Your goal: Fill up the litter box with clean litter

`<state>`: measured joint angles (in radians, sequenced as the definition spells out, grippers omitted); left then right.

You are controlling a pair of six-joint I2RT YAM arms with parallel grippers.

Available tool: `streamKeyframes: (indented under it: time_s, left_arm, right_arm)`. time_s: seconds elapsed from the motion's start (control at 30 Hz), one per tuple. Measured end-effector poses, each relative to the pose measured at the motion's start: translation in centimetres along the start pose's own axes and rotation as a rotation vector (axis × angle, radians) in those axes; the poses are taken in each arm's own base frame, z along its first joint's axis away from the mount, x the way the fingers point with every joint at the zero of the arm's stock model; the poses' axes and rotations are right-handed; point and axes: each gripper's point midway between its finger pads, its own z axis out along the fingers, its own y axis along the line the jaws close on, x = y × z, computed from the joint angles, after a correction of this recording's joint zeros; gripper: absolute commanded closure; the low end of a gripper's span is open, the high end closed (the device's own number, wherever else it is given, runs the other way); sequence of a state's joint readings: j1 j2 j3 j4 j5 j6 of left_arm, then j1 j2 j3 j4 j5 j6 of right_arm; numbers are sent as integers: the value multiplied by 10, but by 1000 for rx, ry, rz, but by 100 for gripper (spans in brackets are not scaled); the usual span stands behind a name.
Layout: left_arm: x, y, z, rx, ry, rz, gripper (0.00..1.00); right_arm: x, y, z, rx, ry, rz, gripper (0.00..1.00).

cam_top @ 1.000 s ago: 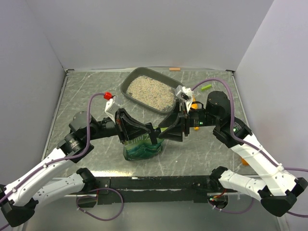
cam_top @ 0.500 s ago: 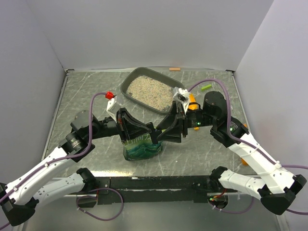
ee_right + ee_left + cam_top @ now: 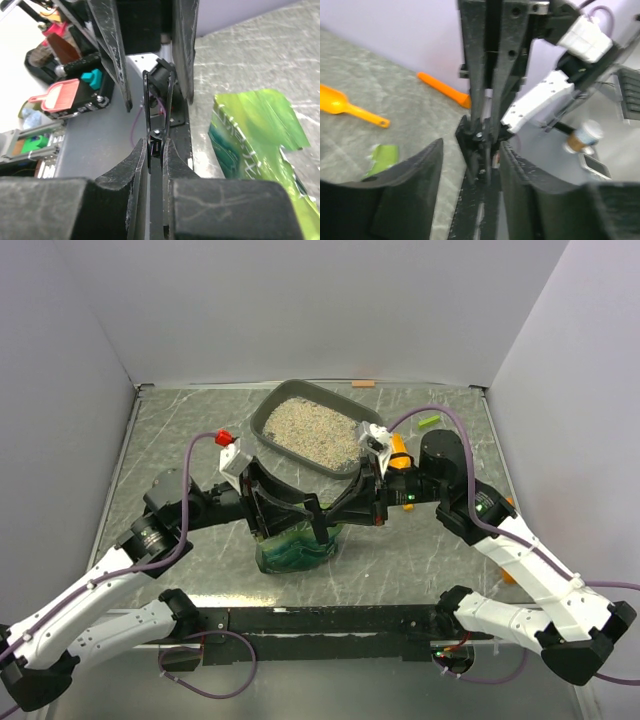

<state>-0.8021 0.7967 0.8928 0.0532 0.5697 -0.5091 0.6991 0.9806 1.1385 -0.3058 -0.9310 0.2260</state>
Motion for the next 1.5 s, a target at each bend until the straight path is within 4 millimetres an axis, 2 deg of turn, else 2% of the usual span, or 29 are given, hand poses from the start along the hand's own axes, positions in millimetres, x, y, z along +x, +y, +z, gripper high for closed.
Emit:
streamKeyframes:
  time_s: [0.13, 0.3, 0.47, 0.77, 0.97, 1.2, 1.3, 1.43, 1.5]
  left_arm:
    - [3, 14, -9, -93, 10, 54, 45]
    - [19, 41, -21, -232, 67, 113, 45]
    - [41, 72, -36, -370, 157, 177, 48]
    - [93, 108, -58, -462, 338, 276, 52]
    - [109, 117, -63, -467, 401, 312, 55]
    - [124, 117, -64, -432, 436, 311, 58]
    - [132, 118, -63, -411, 459, 304, 64]
    - [141, 120, -62, -397, 486, 300, 84]
    - [143, 121, -61, -393, 487, 303, 88]
  right_arm:
    - [1, -5, -2, 42, 19, -3, 100]
    - [-10, -16, -5, 114, 32, -45, 100]
    - [-19, -37, -15, 213, 48, -99, 100]
    - [-16, -64, -30, 313, 75, -151, 100]
    - [-7, -79, -28, 321, 112, -142, 100]
    - [0, -85, -22, 290, 139, -129, 100]
    - [6, -89, -18, 269, 164, -110, 100]
    - [14, -96, -12, 248, 198, -79, 100]
    - [19, -98, -11, 239, 212, -73, 100]
